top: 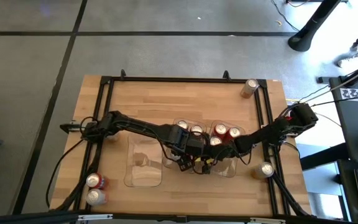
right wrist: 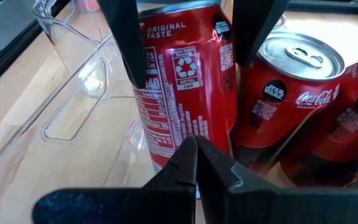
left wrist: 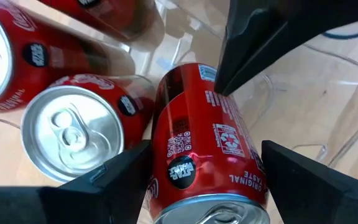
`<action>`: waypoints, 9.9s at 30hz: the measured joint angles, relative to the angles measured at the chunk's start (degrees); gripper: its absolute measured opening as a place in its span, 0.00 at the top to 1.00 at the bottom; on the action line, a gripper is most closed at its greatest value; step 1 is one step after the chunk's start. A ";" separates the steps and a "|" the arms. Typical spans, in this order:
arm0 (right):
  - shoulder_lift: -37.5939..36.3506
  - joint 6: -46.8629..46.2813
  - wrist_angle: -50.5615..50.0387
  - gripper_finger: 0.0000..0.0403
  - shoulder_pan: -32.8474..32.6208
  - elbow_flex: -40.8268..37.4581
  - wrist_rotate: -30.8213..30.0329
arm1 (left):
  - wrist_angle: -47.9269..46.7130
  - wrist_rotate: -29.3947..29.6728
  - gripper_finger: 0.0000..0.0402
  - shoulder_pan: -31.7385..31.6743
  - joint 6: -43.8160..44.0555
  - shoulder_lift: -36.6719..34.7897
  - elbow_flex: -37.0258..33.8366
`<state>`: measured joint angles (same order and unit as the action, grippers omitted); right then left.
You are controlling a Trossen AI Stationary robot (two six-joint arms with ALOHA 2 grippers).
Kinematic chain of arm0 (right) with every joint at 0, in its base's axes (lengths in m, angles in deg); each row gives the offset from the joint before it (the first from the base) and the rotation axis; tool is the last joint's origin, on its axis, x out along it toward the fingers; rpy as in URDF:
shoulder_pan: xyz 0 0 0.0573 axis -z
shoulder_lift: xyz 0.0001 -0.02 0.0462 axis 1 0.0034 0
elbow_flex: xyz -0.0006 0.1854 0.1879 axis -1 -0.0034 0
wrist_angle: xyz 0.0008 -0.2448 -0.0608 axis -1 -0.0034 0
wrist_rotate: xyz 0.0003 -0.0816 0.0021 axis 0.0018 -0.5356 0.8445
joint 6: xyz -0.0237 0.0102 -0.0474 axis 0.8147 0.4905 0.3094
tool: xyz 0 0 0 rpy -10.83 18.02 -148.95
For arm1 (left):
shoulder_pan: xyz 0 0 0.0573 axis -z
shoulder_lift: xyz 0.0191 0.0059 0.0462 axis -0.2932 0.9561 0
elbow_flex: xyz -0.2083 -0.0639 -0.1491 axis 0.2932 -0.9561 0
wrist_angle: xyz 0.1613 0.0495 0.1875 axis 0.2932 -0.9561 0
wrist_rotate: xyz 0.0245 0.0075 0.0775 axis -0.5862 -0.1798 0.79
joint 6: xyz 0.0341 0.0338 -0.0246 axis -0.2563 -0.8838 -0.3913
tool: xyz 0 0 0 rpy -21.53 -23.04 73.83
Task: Sort soda cans
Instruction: Adjust the red soda can on the center transparent bin, then put the red soda can into the right transparent bin
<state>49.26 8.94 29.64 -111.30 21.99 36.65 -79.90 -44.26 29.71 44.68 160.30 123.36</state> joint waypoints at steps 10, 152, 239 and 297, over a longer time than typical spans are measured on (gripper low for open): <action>0.13 -2.94 0.99 0.99 1.76 -0.09 4.99 | 1.93 2.94 0.31 -0.02 -1.04 0.00 0.00; -23.87 -16.12 -37.90 0.99 -17.12 -0.13 -22.51 | -9.97 -16.46 0.05 47.47 79.09 -36.20 -48.09; -19.61 -33.36 -70.10 0.99 -32.36 20.87 -22.44 | 28.44 13.32 0.23 10.30 5.76 -32.90 -28.83; -12.72 -56.50 -57.33 0.99 -35.88 2.99 -45.67 | 50.86 1.51 0.23 -2.25 -28.30 -7.19 -20.59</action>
<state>36.54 -47.56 -27.69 -147.18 24.97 -9.01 -29.04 -42.75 27.46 16.38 153.12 102.77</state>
